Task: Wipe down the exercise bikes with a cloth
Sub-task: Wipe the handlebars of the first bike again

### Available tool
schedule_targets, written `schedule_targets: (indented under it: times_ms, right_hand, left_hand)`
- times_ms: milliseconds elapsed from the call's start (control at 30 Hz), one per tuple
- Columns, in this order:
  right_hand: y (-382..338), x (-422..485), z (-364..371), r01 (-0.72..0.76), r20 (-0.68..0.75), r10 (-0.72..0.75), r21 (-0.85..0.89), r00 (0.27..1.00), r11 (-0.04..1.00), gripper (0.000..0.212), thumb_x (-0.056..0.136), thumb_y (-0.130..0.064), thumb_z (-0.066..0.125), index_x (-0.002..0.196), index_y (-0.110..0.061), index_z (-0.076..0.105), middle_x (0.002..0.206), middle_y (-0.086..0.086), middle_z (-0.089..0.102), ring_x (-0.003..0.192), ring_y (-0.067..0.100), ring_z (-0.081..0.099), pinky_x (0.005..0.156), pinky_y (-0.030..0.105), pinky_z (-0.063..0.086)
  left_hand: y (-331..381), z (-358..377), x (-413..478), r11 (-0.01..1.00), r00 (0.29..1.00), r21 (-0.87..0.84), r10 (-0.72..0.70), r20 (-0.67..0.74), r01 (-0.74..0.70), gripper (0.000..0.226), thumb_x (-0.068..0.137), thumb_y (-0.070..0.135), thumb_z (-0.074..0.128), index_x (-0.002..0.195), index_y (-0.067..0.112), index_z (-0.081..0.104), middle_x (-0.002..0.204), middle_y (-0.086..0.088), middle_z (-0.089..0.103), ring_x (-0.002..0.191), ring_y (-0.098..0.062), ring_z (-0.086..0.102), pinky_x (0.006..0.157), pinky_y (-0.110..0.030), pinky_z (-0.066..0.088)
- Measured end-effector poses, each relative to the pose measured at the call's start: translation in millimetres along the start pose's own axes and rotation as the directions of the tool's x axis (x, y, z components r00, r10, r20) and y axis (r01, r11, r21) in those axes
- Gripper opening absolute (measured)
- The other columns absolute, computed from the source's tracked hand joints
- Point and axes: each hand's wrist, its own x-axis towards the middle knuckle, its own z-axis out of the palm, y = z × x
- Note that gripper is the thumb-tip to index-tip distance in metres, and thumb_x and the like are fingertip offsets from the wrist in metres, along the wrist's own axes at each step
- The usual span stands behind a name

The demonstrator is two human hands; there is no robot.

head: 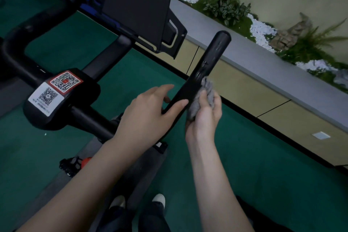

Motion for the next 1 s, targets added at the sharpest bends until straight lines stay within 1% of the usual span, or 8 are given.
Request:
schedule_targets:
  times_ms: [100, 200, 267, 467, 633, 800, 867, 1000]
  right_hand:
    - [-6.6, 4.9, 5.0, 0.278, 0.01, -0.282, -0.198, 0.959, 0.94, 0.015, 0.093, 0.0, 0.054, 0.105, -0.008, 0.059, 0.1, 0.006, 0.065, 0.089, 0.008, 0.063, 0.08, 0.022, 0.051]
    - [-2.3, -5.1, 3.8, 0.513, 0.12, -0.513, -0.409, 0.85, 0.754, 0.02, 0.086, 0.005, 0.061, 0.1, -0.009, 0.064, 0.106, 0.014, 0.058, 0.095, 0.007, 0.059, 0.082, 0.016, 0.047]
    - [-2.1, -4.9, 2.6, 0.611, 0.208, -0.591, -0.459, 0.78, 0.645, 0.026, 0.082, 0.009, 0.063, 0.099, -0.01, 0.067, 0.105, 0.01, 0.05, 0.096, -0.001, 0.054, 0.083, 0.011, 0.044]
    - [-28.9, 27.7, 15.4, 0.762, 0.399, -0.673, -0.505, 0.623, 0.406, 0.022, 0.08, 0.01, 0.064, 0.1, 0.0, 0.069, 0.101, 0.014, 0.042, 0.095, 0.002, 0.046, 0.085, 0.009, 0.04]
    - [-24.9, 17.4, -0.1, 0.843, 0.632, -0.59, -0.511, 0.503, 0.171, 0.021, 0.079, 0.008, 0.066, 0.097, -0.001, 0.072, 0.099, 0.012, 0.047, 0.095, 0.031, 0.053, 0.083, 0.032, 0.047]
    - [-52.1, 39.6, 15.3, 0.893, 0.785, -0.514, -0.444, 0.347, -0.076, 0.023, 0.076, 0.009, 0.065, 0.097, 0.002, 0.071, 0.097, 0.024, 0.057, 0.094, 0.035, 0.05, 0.084, 0.019, 0.035]
    - [-63.9, 47.9, 24.8, 0.898, 0.831, -0.471, -0.41, 0.296, -0.158, 0.02, 0.077, 0.007, 0.063, 0.095, 0.002, 0.071, 0.097, 0.022, 0.06, 0.095, 0.038, 0.051, 0.084, 0.025, 0.037]
    - [-84.5, 56.6, 32.3, 0.91, 0.968, -0.16, -0.238, 0.193, -0.34, 0.017, 0.08, 0.0, 0.063, 0.096, -0.002, 0.071, 0.093, 0.012, 0.066, 0.095, 0.036, 0.055, 0.085, 0.035, 0.031]
  left_hand:
    - [4.2, 7.0, 9.6, 1.0, 1.0, -0.001, -0.006, 0.008, 0.006, 0.056, 0.083, 0.056, 0.055, 0.129, 0.025, 0.054, 0.106, 0.007, 0.062, 0.09, -0.015, 0.06, 0.08, -0.039, 0.053]
    - [4.9, 12.3, 14.9, 1.0, 1.0, -0.024, -0.015, -0.003, 0.015, 0.044, 0.082, 0.047, 0.063, 0.12, 0.024, 0.061, 0.095, 0.01, 0.059, 0.081, -0.012, 0.059, 0.075, -0.035, 0.053]
    - [4.2, 13.6, 15.6, 0.999, 1.0, -0.034, -0.016, -0.013, 0.016, 0.04, 0.082, 0.044, 0.064, 0.117, 0.025, 0.063, 0.092, 0.01, 0.059, 0.079, -0.011, 0.058, 0.074, -0.034, 0.052]
    - [4.2, 13.4, 15.5, 0.999, 0.999, -0.042, -0.035, -0.008, 0.035, 0.038, 0.083, 0.044, 0.064, 0.117, 0.027, 0.062, 0.093, 0.011, 0.059, 0.08, -0.011, 0.058, 0.074, -0.029, 0.049]
    - [3.0, 12.8, 17.3, 0.995, 0.998, -0.074, -0.063, 0.001, 0.063, 0.038, 0.08, 0.042, 0.067, 0.116, 0.028, 0.064, 0.091, 0.012, 0.059, 0.076, -0.007, 0.055, 0.07, -0.021, 0.04]
    - [-0.2, 15.3, 19.0, 0.994, 0.998, -0.09, -0.065, -0.01, 0.064, 0.038, 0.078, 0.044, 0.068, 0.113, 0.03, 0.065, 0.09, 0.013, 0.061, 0.074, -0.006, 0.057, 0.068, -0.022, 0.043]
    - [-2.5, 16.1, 19.5, 0.994, 0.998, -0.089, -0.063, -0.009, 0.062, 0.039, 0.078, 0.047, 0.068, 0.113, 0.032, 0.065, 0.087, 0.017, 0.058, 0.07, 0.001, 0.052, 0.063, -0.019, 0.04]
    - [-5.8, 18.3, 20.7, 0.992, 0.998, -0.117, -0.057, -0.004, 0.056, 0.04, 0.077, 0.049, 0.068, 0.113, 0.033, 0.064, 0.09, 0.015, 0.061, 0.068, 0.0, 0.048, 0.063, -0.02, 0.04]
